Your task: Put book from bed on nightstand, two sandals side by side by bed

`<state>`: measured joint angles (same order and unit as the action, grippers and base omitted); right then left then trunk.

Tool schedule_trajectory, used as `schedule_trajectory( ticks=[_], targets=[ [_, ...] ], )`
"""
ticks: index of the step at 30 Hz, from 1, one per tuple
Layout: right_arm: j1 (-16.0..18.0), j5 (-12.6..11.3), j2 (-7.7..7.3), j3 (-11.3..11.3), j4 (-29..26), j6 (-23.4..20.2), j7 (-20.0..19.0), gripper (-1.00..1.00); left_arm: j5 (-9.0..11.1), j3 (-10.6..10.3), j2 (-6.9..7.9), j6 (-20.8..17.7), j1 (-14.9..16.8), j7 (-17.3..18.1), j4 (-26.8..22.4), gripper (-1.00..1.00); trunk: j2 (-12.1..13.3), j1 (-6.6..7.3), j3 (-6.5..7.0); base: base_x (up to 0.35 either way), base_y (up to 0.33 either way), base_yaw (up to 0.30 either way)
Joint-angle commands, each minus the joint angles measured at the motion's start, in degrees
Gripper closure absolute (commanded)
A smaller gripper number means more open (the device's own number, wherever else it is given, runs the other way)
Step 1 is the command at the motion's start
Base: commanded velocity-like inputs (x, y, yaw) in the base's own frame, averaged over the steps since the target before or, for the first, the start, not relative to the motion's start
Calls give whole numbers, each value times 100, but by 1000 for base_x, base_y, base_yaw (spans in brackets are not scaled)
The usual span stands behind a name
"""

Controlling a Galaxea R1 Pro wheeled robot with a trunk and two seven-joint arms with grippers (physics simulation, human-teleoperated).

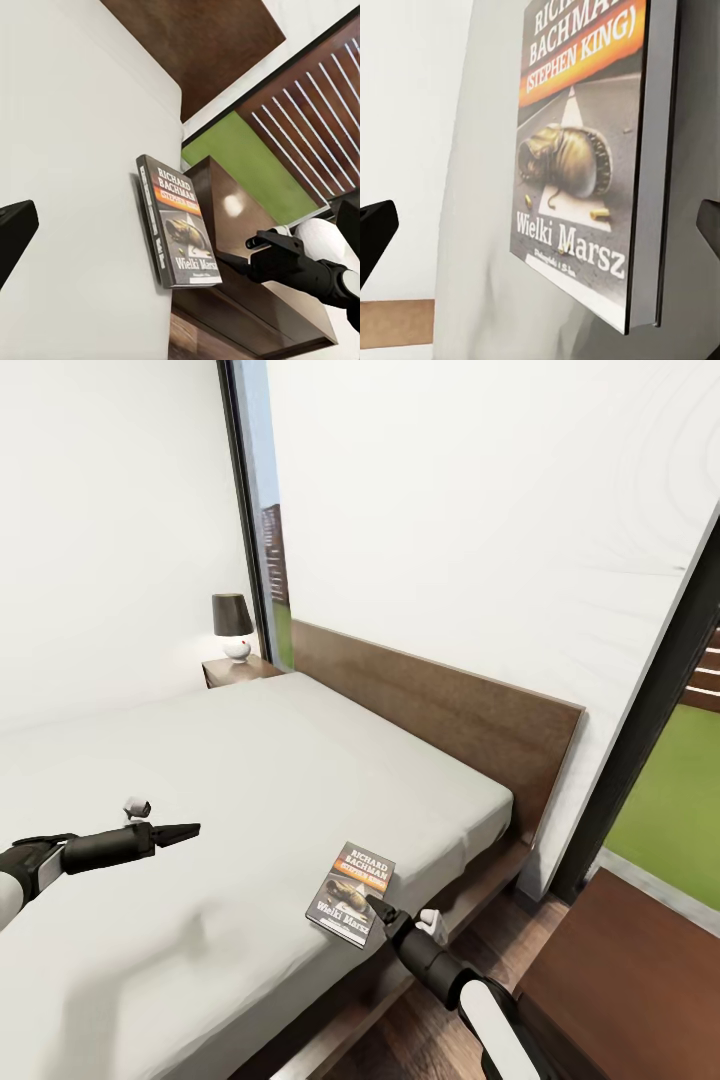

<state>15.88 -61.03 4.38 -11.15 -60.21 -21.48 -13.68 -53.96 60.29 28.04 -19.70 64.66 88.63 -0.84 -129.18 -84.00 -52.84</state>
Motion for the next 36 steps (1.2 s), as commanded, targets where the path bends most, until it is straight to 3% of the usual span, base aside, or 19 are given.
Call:
schedule_trajectory(
  ticks=[1, 20, 30, 36],
  targets=[
    [2, -34, 1, 4, -1, -25, -3, -100, -60, 45, 0, -61, 3, 26, -4, -100, -2, 1, -5, 0, 0, 0],
    [2, -12, 15, 13, 92, -22, 4, -100, -55, 51, 0, -67, 3, 23, -4, -100, -2, 1, -5, 0, 0, 0],
    [2, -80, 259, 9, 471, 1, 6, -100, -56, 53, 0, -69, 3, 23, -4, -100, -2, 1, -5, 0, 0, 0],
    [2, -97, 315, 15, 542, 39, 6, -100, -57, 53, 0, -69, 3, 23, -4, -100, -2, 1, -5, 0, 0, 0]
  ],
)
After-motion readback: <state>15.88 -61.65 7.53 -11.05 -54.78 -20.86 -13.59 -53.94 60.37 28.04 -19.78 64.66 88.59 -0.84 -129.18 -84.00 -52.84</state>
